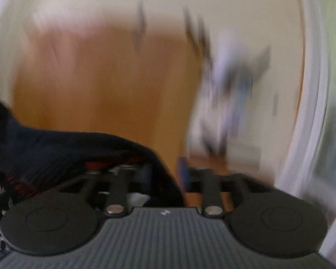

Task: Fold small clothes
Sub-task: 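Lower the sweater onto the sheet and open both grippers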

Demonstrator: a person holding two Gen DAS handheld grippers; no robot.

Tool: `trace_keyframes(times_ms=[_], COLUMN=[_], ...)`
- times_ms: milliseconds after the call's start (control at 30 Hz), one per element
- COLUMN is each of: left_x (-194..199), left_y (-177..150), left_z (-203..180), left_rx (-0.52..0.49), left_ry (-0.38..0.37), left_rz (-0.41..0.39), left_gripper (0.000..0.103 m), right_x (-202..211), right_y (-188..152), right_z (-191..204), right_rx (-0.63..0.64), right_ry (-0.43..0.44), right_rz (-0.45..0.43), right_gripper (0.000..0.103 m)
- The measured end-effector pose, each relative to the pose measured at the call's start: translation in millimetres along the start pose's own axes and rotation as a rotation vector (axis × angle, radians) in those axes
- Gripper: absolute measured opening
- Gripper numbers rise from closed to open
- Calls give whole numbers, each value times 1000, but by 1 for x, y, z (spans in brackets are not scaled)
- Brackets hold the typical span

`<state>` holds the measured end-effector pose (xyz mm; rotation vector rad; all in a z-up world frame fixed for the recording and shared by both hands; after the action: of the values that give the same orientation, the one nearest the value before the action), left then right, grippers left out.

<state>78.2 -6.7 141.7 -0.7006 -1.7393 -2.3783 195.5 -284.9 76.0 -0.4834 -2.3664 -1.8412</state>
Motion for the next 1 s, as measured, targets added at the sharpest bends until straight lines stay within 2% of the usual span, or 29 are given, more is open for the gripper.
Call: trace_keyframes(times_ms=[33, 100, 133, 200, 300, 367, 400, 500, 567, 600, 633, 667, 700, 733, 767, 800, 867, 1000], left_x=[-24, -38, -39, -34, -16, -5, 0, 9, 18, 18, 20, 15, 9, 1, -4, -3, -1, -2], left_y=[-28, -71, -87, -111, -130, -137, -138, -146, -153, -153, -151, -154, -158, -162, -166, -166, -166, -167], left_z=[-1, 6, 11, 26, 45, 49, 48, 46, 43, 41, 36, 31, 28, 24, 21, 19, 19, 29], left_rx=[29, 105, 138, 197, 290, 309, 308, 317, 343, 354, 358, 357, 350, 340, 328, 315, 314, 378], left_ry=[11, -49, -65, -64, -129, -163, -164, -177, -212, -232, -245, -248, -238, -211, -187, -178, -190, -225], left_rz=[85, 153, 165, 184, 172, 154, 147, 137, 128, 123, 124, 138, 158, 187, 198, 184, 172, 159], left_gripper=[31, 32, 32, 32, 32, 34, 36, 39, 40, 40, 41, 41, 41, 41, 42, 42, 44, 47], right_x=[-17, -33, -37, -43, -48, -55, -52, -81, -98, -116, -135, -158, -176, -186, -188, -185, -171, -129], right_y=[-20, -54, -65, -71, -69, -62, -71, -83, -90, -83, -71, -60, -46, -33, -22, -14, -8, -18], right_z=[0, -3, -3, 4, 27, 45, 58, 88, 93, 96, 99, 104, 102, 97, 88, 78, 66, 58], right_rx=[-56, -188, -214, -220, -199, -182, -161, -114, -152, -174, -204, -214, -224, -258, -324, -403, -477, -352], right_ry=[54, 230, 285, 401, 548, 621, 641, 657, 646, 638, 610, 522, 399, 307, 266, 295, 432, 502], right_rz=[102, 234, 280, 341, 391, 420, 428, 555, 562, 572, 559, 519, 465, 409, 361, 343, 351, 348], right_gripper=[36, 36, 36, 36, 37, 37, 37, 36, 30, 23, 23, 24, 24, 27, 32, 37, 41, 44])
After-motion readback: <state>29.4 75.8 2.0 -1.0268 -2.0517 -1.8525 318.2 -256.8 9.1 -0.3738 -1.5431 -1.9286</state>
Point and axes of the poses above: each gripper's, at about its wrist camera, not at the fingertips, and x roughly against the way its jaws point, z to its left, y to its top, the point moved 3 cm from there along -x, roughly the way its jaws point, and after that the axes turned 15 degrees about -y, right-handed, at the moved point
